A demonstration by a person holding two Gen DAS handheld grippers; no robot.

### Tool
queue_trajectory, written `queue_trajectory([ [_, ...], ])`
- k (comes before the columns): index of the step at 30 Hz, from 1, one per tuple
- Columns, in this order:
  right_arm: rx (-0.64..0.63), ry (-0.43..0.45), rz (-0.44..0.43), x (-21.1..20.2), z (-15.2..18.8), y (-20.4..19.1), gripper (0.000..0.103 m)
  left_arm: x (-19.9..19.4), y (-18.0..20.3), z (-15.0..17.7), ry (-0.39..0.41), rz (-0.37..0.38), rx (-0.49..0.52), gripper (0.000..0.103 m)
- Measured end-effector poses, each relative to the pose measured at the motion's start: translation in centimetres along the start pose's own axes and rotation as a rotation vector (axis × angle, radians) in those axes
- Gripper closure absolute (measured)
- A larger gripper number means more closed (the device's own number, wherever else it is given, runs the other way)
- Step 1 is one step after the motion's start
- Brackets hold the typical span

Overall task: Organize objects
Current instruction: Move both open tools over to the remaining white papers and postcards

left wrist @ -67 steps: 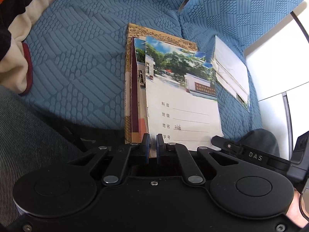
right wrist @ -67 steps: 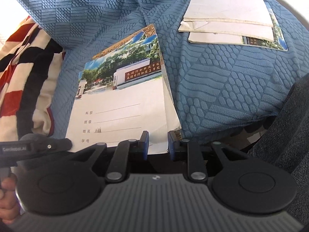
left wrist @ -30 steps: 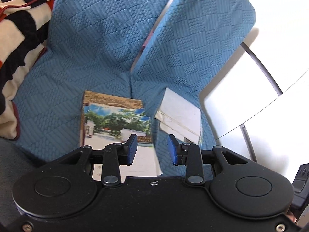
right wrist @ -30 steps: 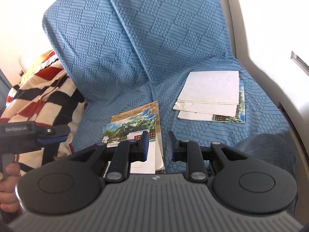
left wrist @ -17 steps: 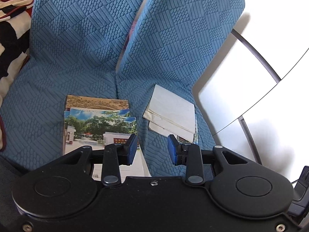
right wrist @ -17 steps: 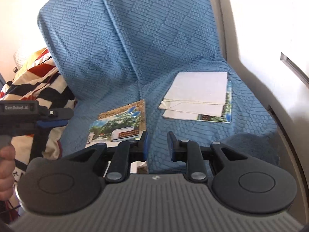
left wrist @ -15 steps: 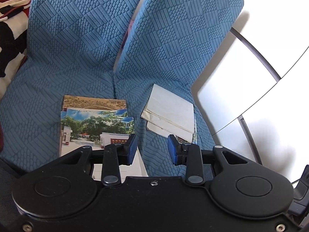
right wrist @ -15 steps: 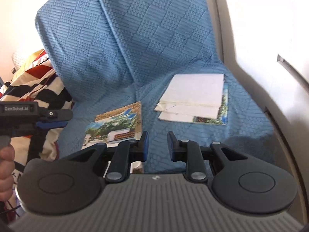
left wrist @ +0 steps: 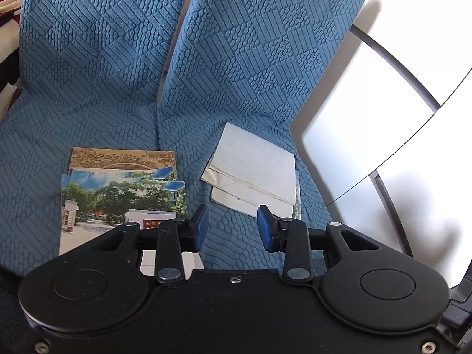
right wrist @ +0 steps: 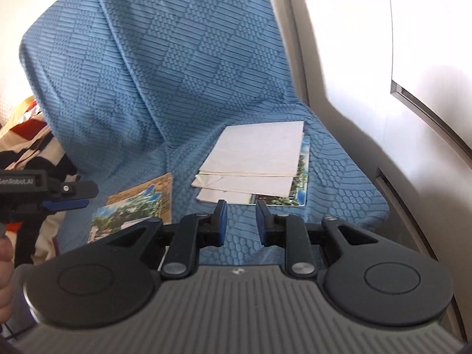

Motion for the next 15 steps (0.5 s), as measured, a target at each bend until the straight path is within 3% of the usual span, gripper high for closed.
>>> queue_trajectory([
  [7, 0.029, 0.008, 0.041, 2.1, -0.1, 1.9, 0.077, 3.2, 0.4, 0.4, -0.012, -0.013, 0.006, 0.069],
  [9, 0.049, 0.005, 0.047, 2.6, -0.2, 2.5, 0.065, 4.2, 0.4, 0.4, -0.017, -0.019, 0.012, 0.069],
  [15, 0.113, -0.012, 0.04, 4.5, -0.7, 3.8, 0.062, 7.2, 0.2, 0.1, -0.026, -0.017, 0.016, 0.069],
])
Point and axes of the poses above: each gripper's, at about its wrist camera, not at the fingertips, and x roughly the way its jaws point, y to its right, z to its underside, the point moved 9 cm from there along x, roughly the way its jaws point, and after that the axes turned 14 degrees about z, right-handed, at the moved point
